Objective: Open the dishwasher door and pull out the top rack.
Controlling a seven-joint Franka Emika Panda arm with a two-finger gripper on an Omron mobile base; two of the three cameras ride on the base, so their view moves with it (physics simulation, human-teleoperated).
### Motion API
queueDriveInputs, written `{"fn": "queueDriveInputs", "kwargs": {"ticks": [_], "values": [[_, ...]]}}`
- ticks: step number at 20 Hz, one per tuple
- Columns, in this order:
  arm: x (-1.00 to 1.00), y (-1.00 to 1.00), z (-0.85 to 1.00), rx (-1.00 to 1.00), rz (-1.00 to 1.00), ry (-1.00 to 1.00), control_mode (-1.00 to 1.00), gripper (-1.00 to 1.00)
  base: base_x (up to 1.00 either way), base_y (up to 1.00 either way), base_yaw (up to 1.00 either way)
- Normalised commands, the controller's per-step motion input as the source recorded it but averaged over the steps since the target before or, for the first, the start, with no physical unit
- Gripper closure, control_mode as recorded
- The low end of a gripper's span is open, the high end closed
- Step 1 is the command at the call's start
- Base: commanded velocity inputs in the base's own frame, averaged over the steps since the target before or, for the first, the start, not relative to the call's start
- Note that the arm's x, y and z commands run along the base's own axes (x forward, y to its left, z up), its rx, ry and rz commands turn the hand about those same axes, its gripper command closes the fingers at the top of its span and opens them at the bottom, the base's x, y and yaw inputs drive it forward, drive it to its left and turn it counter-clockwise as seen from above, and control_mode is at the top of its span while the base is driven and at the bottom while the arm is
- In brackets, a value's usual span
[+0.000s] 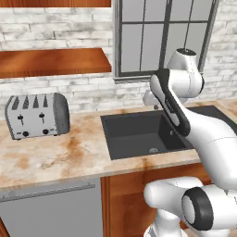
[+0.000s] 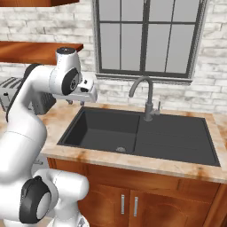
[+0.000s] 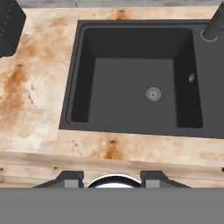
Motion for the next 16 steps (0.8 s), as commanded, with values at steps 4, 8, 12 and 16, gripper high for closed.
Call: {"fn": "queueDriveInputs", "kwargs": {"ticks": [4,8,12,16], "values": [[0.0,0.09,-0.2,-0.09,0.0,0.05,-1.0,-1.0,0.0,0.0,0.0],[-0.26,0.5,-0.64,-0.18,0.08,-0.04,-1.0,-1.0,0.0,0.0,0.0],[-0.86,1.0,-0.97,-0.44,0.22,-0.21,-1.0,-1.0,0.0,0.0,0.0],[-0.84,1.0,-1.0,-0.41,0.3,-0.18,-1.0,-1.0,0.0,0.0,0.0]]}}
